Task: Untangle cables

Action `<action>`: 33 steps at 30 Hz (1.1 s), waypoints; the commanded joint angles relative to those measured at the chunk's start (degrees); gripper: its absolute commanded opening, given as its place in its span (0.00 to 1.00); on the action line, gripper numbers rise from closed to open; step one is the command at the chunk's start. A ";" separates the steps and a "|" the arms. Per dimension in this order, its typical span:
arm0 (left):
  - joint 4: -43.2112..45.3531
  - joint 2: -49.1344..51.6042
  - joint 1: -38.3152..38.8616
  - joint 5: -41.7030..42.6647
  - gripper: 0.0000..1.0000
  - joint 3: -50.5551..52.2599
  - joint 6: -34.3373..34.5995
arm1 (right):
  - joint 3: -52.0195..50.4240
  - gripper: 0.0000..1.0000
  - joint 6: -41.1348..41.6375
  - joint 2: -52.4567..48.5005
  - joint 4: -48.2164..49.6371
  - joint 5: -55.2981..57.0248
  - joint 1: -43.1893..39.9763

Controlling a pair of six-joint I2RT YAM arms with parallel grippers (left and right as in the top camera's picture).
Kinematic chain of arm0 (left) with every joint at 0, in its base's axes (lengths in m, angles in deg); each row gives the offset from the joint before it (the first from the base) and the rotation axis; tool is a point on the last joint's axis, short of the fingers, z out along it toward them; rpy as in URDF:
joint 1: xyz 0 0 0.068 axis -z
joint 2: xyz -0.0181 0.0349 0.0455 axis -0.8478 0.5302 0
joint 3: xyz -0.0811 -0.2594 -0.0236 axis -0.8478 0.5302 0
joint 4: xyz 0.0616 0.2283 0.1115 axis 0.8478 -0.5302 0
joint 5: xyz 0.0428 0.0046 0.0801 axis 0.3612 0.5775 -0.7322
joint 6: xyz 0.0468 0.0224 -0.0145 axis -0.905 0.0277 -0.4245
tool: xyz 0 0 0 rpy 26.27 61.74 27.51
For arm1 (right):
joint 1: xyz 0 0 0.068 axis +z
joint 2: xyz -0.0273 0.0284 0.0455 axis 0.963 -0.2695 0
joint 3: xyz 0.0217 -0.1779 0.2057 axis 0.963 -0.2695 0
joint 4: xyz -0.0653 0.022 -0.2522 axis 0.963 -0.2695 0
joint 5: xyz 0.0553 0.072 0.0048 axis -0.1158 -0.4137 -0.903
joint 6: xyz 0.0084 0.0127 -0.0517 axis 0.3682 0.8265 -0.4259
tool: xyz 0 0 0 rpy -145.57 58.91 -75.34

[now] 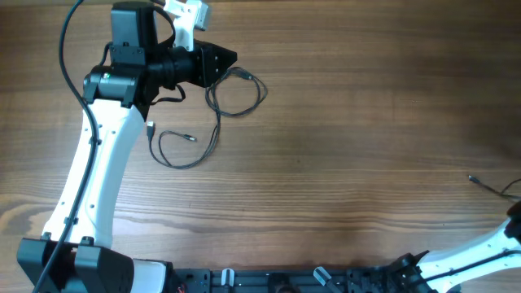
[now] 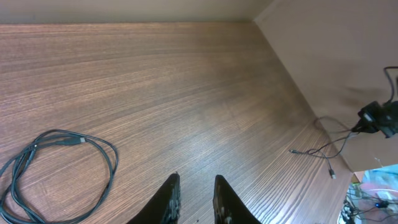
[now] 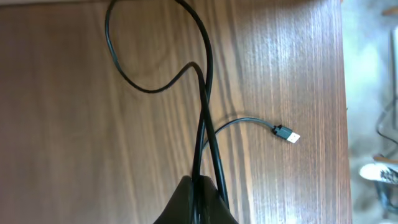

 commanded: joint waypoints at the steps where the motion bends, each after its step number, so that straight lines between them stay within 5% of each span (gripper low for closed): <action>1: 0.09 -1.40 -0.15 0.70 0.20 -0.63 -1.36 | -0.83 0.05 1.11 -2.97 0.07 2.62 -2.56; 12: 1.31 -1.40 -0.15 0.68 0.20 -0.63 -1.36 | -0.83 0.07 0.00 -3.56 1.95 0.31 -3.45; 20: 1.29 -1.40 -0.15 0.70 0.20 -0.63 -1.36 | -0.83 0.44 -0.02 -3.56 2.32 -0.26 -3.45; 25: 1.29 -1.40 -0.15 0.70 0.20 -0.63 -1.36 | -0.83 0.49 -0.26 -3.56 2.32 -1.73 -3.45; 27: 1.29 -1.40 -0.15 0.70 0.20 -0.63 -1.36 | -0.83 0.59 -0.52 -3.56 2.32 -2.73 -3.45; 33: 1.29 -1.40 -0.17 0.70 0.26 -0.63 -1.33 | -0.66 0.62 -2.67 -1.73 -0.37 -10.56 -3.45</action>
